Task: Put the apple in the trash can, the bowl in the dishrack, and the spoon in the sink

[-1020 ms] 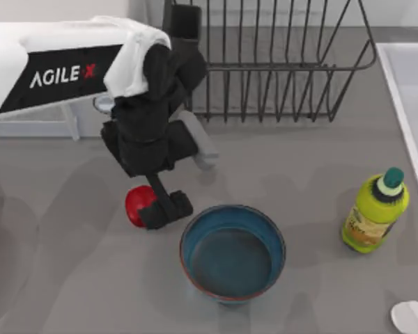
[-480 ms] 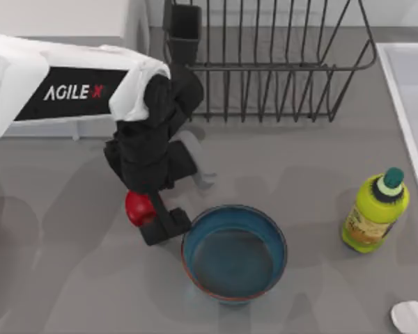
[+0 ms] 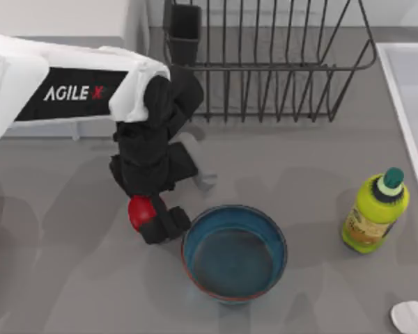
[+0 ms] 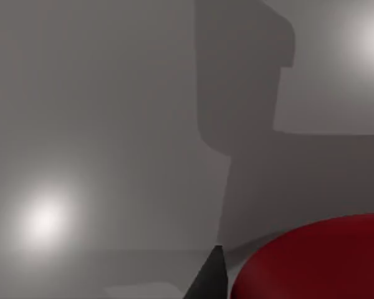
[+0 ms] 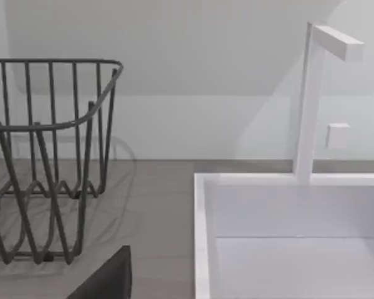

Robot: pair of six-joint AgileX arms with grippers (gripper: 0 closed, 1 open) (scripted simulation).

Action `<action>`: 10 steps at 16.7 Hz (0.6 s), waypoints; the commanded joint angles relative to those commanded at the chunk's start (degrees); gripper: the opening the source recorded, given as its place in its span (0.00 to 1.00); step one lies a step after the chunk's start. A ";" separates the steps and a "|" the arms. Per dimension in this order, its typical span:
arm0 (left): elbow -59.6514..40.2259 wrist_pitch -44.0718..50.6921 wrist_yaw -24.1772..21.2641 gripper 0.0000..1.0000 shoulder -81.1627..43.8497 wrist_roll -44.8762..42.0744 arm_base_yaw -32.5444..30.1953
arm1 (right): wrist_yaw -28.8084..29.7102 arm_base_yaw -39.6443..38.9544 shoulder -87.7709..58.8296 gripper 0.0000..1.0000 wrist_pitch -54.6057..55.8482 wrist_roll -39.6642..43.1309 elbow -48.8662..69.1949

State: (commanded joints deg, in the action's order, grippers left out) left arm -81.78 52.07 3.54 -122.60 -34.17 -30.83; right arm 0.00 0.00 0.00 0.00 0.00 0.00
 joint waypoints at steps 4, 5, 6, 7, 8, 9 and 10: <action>0.00 0.00 0.00 0.02 0.00 0.00 0.00 | 0.00 0.00 0.00 1.00 0.00 0.00 0.00; 0.00 0.00 0.00 0.00 0.00 0.00 0.00 | 0.00 0.00 0.00 1.00 0.00 0.00 0.00; 0.00 0.00 0.00 0.00 0.00 0.00 0.00 | 0.00 0.00 0.00 1.00 0.00 0.00 0.00; 0.00 0.00 0.00 0.00 0.00 0.00 0.00 | 0.00 0.00 0.00 1.00 0.00 0.00 0.00; 0.00 0.00 0.00 0.00 0.00 0.00 0.00 | 0.00 0.00 0.00 1.00 0.00 0.00 0.00; 0.00 0.00 0.00 0.00 0.00 0.00 0.00 | 0.00 0.00 0.00 1.00 0.00 0.00 0.00; 0.00 0.00 0.00 0.00 0.00 0.00 0.00 | 0.00 0.00 0.00 1.00 0.00 0.00 0.00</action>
State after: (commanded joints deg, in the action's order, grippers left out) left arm -81.78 52.07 3.54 -122.60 -34.17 -30.83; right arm 0.00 0.00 0.00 0.00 0.00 0.00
